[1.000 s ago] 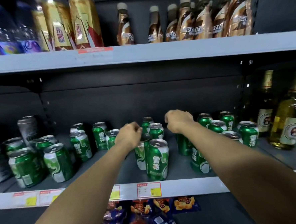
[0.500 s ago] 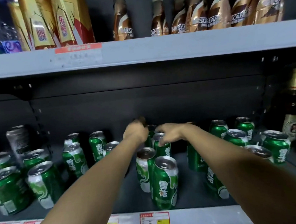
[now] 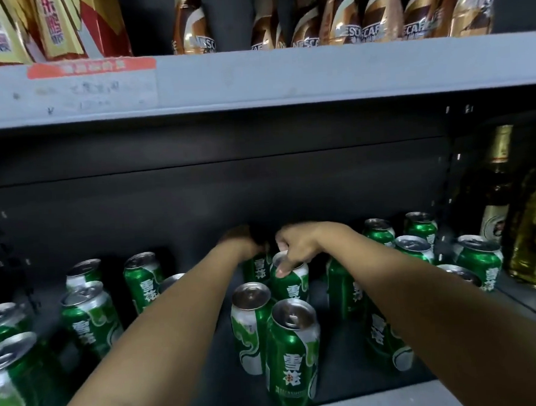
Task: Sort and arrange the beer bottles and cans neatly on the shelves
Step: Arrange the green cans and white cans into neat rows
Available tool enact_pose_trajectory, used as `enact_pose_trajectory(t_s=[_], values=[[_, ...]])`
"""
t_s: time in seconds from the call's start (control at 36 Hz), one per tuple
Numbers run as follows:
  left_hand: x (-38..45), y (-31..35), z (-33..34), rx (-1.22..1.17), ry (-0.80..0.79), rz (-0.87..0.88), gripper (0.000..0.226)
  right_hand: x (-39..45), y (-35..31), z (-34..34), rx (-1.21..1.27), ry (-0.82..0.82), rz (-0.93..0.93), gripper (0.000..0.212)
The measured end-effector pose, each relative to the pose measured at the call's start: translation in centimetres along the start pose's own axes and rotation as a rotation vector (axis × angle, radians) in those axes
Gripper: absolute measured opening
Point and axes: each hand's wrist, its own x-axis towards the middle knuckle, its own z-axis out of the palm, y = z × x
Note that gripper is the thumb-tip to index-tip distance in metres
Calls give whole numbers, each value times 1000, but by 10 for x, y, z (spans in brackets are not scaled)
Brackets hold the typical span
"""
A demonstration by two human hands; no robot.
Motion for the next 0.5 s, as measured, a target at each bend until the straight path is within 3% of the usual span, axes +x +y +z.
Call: enact_pose_trajectory(t_s=[0.08,0.25,0.5], values=[[6,-4,-1,6,28,-41,55,4,6,2,115,-29,27,36],[12,2,-1,-32,51,2,37,11,8,0,208,-102,68,30],[22,22,9,-81,65,67,31,20,18,3,271,-111,60,23]])
